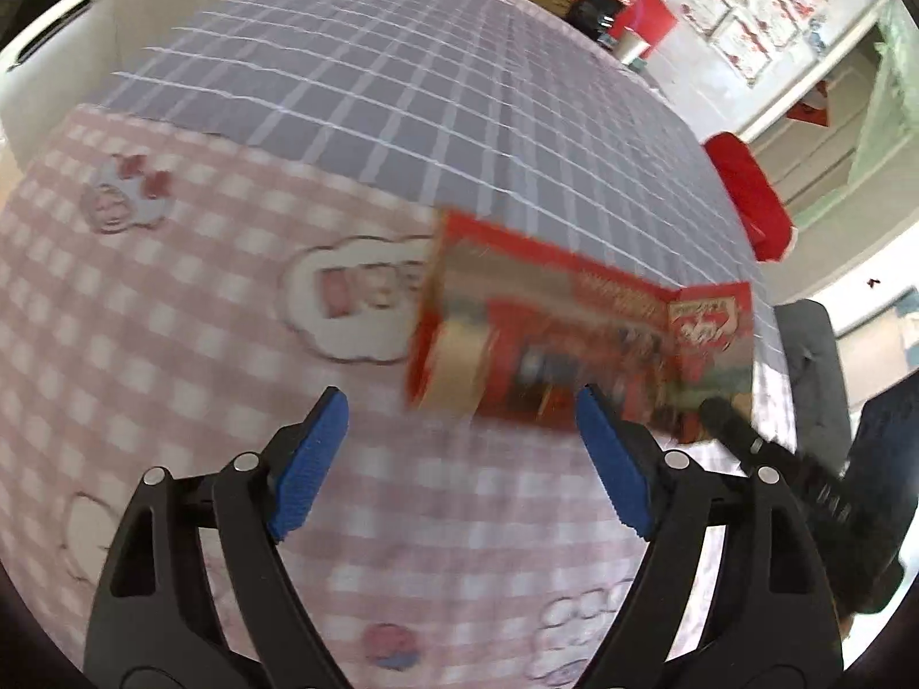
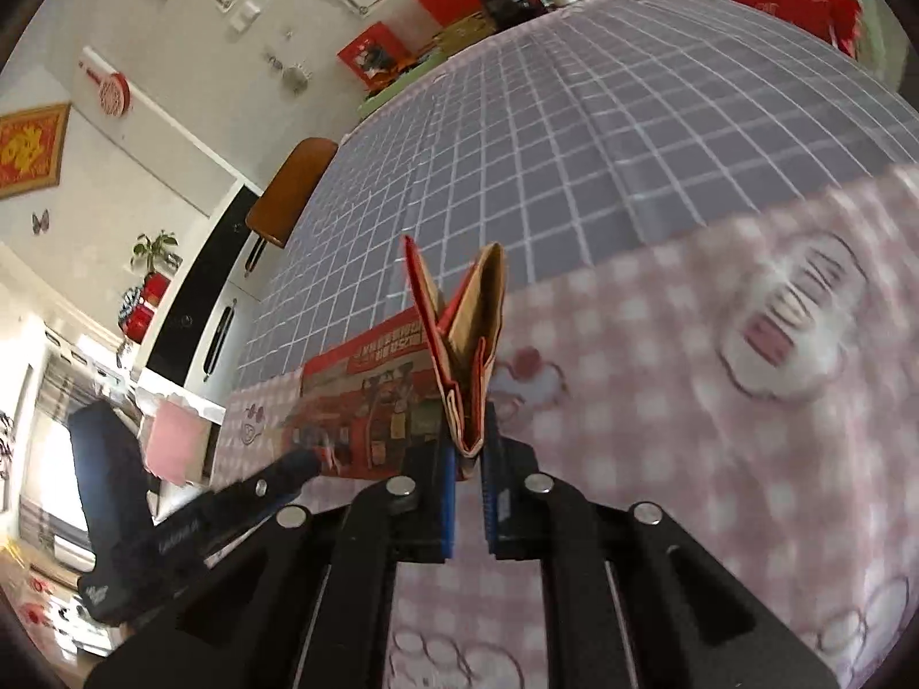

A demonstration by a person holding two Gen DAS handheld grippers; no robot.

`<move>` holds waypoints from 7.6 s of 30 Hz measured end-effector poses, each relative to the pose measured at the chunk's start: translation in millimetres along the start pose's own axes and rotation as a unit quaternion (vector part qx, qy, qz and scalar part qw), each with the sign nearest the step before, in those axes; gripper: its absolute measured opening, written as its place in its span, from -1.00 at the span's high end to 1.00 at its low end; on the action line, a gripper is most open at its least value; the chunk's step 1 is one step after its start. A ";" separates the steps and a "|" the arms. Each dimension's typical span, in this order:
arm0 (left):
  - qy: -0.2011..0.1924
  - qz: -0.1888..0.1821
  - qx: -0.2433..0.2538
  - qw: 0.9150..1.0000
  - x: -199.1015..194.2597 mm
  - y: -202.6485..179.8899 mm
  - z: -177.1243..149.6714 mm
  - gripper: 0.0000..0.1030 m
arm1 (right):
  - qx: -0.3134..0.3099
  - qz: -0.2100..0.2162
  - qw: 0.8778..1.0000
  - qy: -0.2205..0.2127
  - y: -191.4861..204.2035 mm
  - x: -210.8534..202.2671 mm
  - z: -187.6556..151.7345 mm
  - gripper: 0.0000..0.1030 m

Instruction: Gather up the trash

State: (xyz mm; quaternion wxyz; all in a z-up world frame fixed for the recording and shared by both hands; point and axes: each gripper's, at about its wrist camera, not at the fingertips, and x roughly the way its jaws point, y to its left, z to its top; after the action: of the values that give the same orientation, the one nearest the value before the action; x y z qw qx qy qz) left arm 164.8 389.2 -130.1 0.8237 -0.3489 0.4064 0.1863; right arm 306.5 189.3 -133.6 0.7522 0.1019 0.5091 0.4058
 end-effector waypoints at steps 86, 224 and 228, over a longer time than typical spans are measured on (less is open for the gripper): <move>0.094 -0.267 0.435 0.855 28.4 -454.4 -288.3 0.60 | 0.290 -0.190 0.880 -0.324 -304.8 -417.2 -248.8 0.85; -0.203 -0.176 0.388 0.882 -193.7 -244.1 -262.2 -0.84 | 0.016 -0.316 0.880 -0.353 -33.8 -376.3 -261.6 -0.85; -0.202 -0.176 0.389 0.881 -193.8 -245.0 -262.8 -0.84 | 0.018 -0.319 0.879 -0.353 -35.1 -376.9 -261.9 -0.85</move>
State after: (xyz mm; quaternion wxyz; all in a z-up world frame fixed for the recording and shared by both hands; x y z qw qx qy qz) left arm 51.4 25.4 16.5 0.9767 -0.0207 0.2025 -0.0684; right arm 44.6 -170.8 -16.7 0.9690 0.0835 0.2215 0.0715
